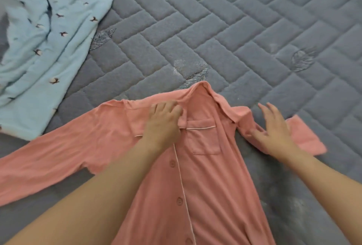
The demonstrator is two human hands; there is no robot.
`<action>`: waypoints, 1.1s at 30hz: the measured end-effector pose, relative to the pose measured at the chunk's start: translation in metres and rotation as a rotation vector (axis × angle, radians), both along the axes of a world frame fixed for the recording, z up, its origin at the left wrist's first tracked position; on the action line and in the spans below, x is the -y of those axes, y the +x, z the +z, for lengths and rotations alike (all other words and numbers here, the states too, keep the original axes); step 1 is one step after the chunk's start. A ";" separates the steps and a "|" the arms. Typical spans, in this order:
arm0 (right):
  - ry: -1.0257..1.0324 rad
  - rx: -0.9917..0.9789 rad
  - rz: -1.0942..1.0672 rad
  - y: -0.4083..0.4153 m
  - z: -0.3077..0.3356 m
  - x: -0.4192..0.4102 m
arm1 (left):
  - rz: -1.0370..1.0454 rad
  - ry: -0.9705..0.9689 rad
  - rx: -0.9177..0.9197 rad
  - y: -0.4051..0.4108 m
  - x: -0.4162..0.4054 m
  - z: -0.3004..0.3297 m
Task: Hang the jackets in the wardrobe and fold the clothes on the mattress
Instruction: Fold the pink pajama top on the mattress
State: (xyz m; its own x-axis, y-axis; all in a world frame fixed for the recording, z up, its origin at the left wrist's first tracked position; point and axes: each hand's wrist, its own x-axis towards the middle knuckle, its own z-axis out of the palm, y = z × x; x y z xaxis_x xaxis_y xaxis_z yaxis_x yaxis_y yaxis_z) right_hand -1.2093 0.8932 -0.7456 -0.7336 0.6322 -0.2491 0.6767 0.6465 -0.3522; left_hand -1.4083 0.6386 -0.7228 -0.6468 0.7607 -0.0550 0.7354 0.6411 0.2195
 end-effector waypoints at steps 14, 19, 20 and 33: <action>-0.446 -0.256 -0.723 0.088 0.001 -0.116 | -0.099 -0.326 -0.053 0.054 -0.177 -0.015; -0.527 -0.868 -1.161 0.131 0.043 -0.188 | 0.208 -0.162 0.141 0.047 -0.233 0.007; -0.589 -0.908 -1.175 0.139 0.049 -0.192 | 0.210 -0.162 0.122 0.052 -0.243 0.007; -0.693 -0.368 -0.911 0.153 0.005 -0.191 | 0.025 -0.444 0.371 0.134 -0.271 -0.045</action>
State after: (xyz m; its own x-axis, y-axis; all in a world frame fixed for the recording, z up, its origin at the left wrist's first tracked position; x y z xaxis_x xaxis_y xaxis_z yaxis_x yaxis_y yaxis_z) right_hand -1.0559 1.0837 -0.7411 -0.1853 0.7702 -0.6103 0.5726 -0.4200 -0.7040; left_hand -1.2741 0.9096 -0.7682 -0.5409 0.5976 -0.5918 0.6440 0.7469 0.1656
